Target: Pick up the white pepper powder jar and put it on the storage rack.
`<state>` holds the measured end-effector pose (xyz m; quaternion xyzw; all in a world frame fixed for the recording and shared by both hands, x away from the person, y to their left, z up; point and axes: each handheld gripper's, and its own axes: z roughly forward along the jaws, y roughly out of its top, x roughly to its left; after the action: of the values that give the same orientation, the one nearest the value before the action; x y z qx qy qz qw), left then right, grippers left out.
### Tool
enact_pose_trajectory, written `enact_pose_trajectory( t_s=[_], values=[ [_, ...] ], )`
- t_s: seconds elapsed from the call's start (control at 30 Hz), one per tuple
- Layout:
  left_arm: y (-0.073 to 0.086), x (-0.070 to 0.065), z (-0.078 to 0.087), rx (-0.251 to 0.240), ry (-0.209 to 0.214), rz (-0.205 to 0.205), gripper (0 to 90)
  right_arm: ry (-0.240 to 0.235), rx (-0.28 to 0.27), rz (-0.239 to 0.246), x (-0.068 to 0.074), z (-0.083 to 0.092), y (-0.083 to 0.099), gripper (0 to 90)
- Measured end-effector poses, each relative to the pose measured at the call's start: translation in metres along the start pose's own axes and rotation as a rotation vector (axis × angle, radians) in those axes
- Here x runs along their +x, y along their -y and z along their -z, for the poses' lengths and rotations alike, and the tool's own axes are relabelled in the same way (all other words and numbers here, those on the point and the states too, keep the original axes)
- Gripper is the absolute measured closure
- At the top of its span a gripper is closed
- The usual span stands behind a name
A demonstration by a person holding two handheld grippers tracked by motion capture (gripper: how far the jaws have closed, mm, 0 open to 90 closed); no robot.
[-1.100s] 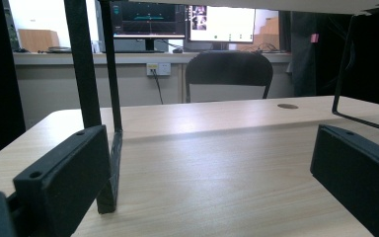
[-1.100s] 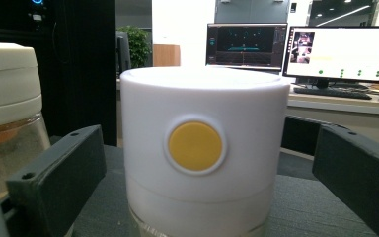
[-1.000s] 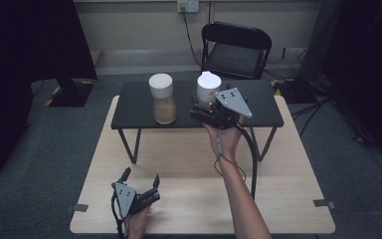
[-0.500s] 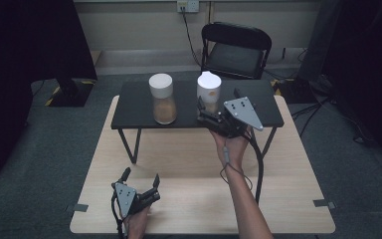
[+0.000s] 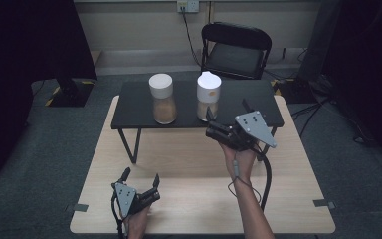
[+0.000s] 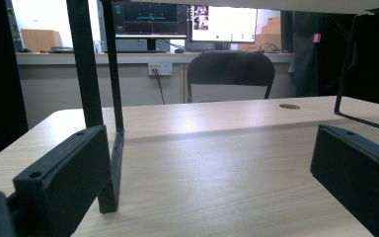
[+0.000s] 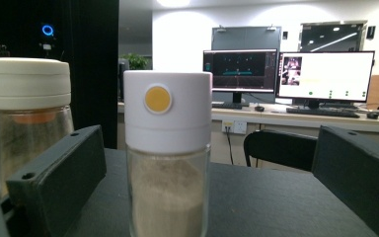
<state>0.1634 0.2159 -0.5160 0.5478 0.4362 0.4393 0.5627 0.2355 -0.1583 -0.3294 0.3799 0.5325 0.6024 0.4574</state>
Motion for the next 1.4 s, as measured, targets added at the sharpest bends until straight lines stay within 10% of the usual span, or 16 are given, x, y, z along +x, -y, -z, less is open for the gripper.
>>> enact_pose_trajectory(
  t_s=[1.4],
  values=[
    [0.0,0.0,0.0,0.0,0.001,0.0,1.5,0.149,-0.004,0.057,-0.002,0.081,0.063,0.0]
  ],
)
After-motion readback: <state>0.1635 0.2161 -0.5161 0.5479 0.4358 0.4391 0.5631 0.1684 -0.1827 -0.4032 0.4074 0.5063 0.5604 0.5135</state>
